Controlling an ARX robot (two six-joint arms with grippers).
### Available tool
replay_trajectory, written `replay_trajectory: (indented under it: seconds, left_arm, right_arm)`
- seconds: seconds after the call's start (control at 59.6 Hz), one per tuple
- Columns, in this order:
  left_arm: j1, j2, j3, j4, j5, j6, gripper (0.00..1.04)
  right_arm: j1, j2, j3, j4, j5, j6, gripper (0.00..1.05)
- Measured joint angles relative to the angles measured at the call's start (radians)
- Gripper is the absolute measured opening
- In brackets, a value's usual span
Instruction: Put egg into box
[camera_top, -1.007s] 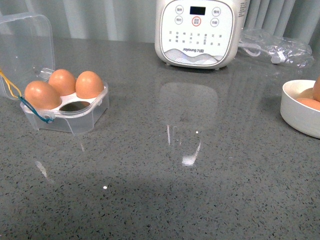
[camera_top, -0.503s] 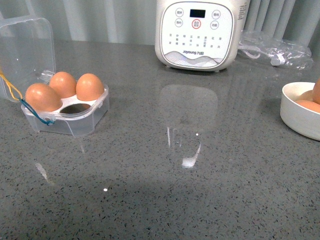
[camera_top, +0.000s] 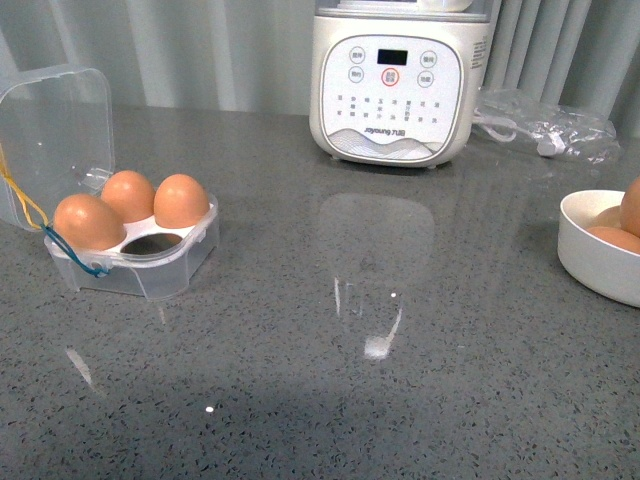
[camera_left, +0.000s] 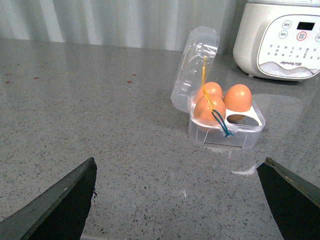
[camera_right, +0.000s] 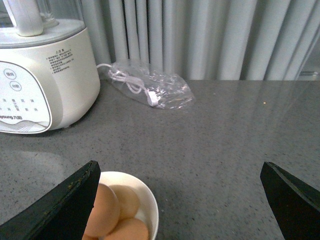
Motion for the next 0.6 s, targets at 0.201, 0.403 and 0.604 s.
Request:
replay_trajectory:
  seconds: [0.201,0.403,0.604]
  left_arm:
    - [0.000,0.000,0.000,0.000,0.000,0.000,0.98]
    - [0.000,0.000,0.000,0.000,0.000,0.000,0.98]
    - [0.000,0.000,0.000,0.000,0.000,0.000,0.98]
  right_arm:
    - [0.077,0.189,0.198,-0.136,-0.038,-0.001,0.98]
    - [0.119,0.278,0.250,-0.200,-0.065,-0.011,0.98]
    - [0.127,0.323,0.253,-0.227,-0.085,-0.018,0.98]
